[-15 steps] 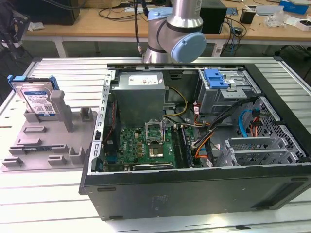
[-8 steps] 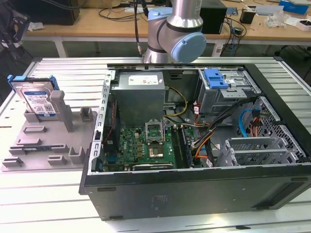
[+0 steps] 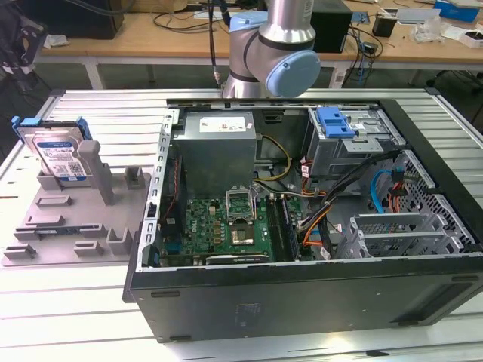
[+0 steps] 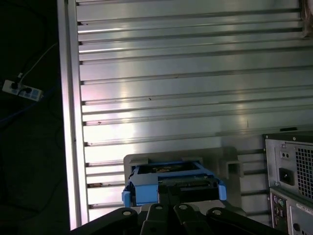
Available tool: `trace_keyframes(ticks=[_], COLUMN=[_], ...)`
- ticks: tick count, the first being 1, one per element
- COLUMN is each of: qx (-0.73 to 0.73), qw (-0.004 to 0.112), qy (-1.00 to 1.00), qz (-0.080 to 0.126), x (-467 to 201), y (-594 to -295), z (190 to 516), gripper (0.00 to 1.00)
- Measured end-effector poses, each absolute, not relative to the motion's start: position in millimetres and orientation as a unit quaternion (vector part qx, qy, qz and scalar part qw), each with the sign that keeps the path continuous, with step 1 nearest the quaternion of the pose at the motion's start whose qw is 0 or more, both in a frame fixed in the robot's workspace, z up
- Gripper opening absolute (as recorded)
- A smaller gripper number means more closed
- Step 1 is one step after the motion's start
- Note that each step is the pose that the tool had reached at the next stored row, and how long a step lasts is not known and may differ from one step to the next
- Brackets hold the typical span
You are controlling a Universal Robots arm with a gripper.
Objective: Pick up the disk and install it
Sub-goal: 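Pick up the disk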
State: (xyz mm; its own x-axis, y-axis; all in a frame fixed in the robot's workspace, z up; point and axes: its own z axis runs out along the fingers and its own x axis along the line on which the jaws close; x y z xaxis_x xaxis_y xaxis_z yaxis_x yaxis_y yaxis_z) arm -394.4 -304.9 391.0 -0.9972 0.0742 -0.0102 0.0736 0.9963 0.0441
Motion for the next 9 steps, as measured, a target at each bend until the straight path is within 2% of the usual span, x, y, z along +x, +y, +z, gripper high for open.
trace_keyframes(ticks=[9], qx=[-0.041], qw=[-0.005], qy=[0.999], qz=[0.021], x=[-390.3], y=[-304.8], z=[390.9], gripper=[0.11])
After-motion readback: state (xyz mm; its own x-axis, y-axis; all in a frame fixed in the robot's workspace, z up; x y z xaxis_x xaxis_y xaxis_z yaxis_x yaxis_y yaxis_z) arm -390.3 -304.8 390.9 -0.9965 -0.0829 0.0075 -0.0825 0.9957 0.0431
